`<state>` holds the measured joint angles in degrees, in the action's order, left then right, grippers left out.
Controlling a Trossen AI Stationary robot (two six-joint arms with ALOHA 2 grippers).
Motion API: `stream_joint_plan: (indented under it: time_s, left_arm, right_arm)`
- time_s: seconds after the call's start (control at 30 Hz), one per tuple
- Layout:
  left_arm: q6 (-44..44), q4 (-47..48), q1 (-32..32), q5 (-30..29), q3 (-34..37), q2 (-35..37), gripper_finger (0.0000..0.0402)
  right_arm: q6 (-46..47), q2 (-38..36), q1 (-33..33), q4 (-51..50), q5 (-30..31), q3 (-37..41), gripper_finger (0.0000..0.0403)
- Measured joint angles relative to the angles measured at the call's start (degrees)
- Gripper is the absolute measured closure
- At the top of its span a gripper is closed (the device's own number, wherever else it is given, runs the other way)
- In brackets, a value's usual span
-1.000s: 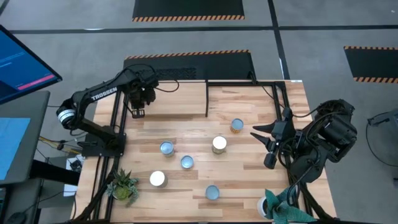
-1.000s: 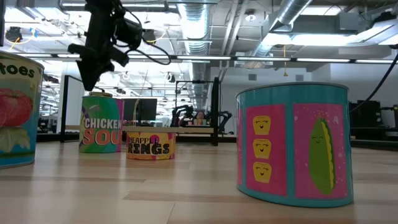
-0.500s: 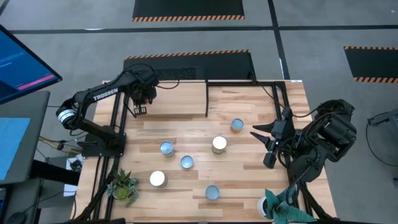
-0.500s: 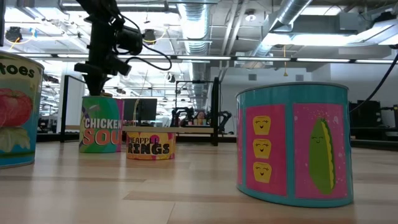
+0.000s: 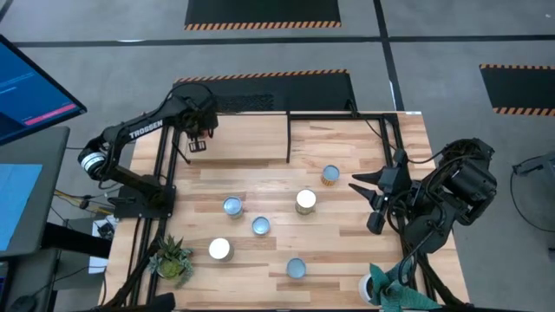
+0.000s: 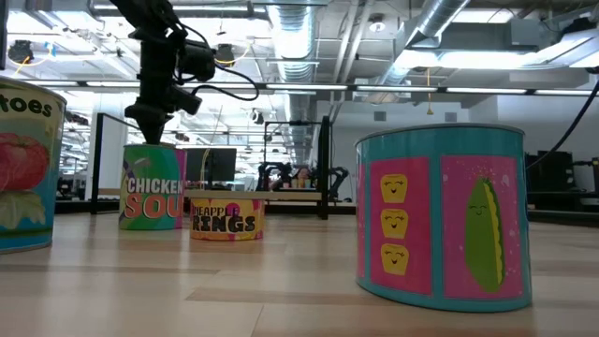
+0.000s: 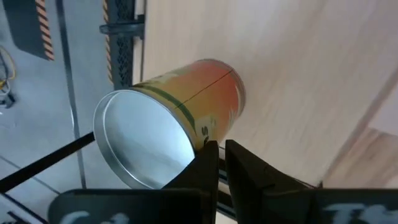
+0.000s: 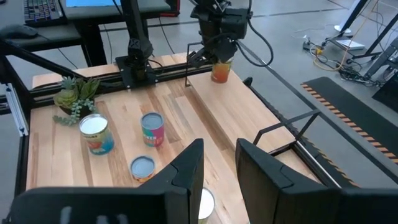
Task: Pick and place cans onto a shelf
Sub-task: Put the green peas can on the shelf
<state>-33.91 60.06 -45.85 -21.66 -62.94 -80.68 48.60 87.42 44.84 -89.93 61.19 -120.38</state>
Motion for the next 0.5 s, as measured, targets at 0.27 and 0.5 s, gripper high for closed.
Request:
stream_joint_plan:
  time_s: [0.27, 0.5]
  left_arm:
    - [0.0, -3.3, -0.8, -0.1, 0.0, 0.0, 0.0379]
    - [0.6, -4.3, -0.7, 0.0, 0.0, 0.0, 0.0379]
  right_arm:
    - [0.0, 0.0, 0.0, 0.0, 0.0, 0.0, 0.0287]
    - [0.0, 0.0, 0.0, 0.0, 0.0, 0.0, 0.0287]
